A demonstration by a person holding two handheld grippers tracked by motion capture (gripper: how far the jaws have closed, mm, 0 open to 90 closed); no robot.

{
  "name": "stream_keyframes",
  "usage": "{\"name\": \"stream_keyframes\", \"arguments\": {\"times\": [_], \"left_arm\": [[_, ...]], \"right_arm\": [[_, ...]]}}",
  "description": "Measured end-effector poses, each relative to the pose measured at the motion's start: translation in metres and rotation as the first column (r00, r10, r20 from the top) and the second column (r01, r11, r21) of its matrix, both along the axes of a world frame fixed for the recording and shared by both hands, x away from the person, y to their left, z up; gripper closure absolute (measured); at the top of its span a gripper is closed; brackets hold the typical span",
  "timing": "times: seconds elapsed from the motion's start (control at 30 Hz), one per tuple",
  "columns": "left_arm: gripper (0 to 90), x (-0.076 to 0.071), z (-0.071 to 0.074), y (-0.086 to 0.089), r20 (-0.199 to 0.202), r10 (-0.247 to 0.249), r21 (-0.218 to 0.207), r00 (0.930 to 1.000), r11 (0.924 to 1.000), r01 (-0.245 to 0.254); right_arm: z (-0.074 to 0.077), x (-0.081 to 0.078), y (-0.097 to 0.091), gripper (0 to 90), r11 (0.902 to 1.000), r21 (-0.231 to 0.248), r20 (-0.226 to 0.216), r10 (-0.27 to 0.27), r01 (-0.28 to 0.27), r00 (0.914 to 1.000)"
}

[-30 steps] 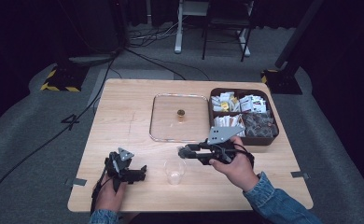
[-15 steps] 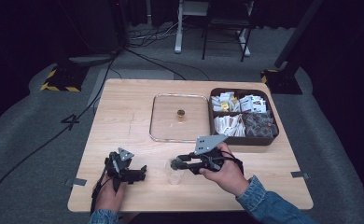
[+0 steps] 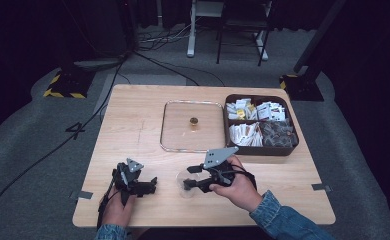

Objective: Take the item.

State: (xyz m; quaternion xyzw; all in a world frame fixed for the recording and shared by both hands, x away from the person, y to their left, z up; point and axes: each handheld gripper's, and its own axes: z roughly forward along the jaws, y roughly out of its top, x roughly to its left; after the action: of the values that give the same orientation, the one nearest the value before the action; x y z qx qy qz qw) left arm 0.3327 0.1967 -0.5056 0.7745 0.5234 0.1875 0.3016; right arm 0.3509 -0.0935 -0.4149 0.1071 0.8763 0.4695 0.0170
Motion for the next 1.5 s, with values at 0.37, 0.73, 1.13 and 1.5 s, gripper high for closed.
{"name": "stream_keyframes", "arguments": {"times": [0.37,0.73,1.13,1.5], "left_arm": [[0.0,0.0,0.0,0.0,0.0,0.0,0.001,1.0,1.0,0.0],[0.0,0.0,0.0,0.0,0.0,0.0,0.0,1.0,1.0,0.0],[0.0,0.0,0.0,0.0,0.0,0.0,0.0,1.0,1.0,0.0],[0.0,0.002,0.0,0.0,-0.001,-0.005,-0.001,1.0,1.0,0.005]], "right_arm": [[-0.002,0.001,0.0,38.9,0.9997,0.02,-0.006,-0.013,0.013,0.9999],[0.024,-0.003,-0.027,30.2,0.9954,0.07,0.015,-0.066,0.065,0.9977],[0.037,-0.006,-0.07,27.1,0.9868,0.076,0.036,-0.146,0.143,0.9887],[0.032,0.004,-0.118,21.3,0.9658,0.045,0.054,-0.258,0.255,0.9648]]}}
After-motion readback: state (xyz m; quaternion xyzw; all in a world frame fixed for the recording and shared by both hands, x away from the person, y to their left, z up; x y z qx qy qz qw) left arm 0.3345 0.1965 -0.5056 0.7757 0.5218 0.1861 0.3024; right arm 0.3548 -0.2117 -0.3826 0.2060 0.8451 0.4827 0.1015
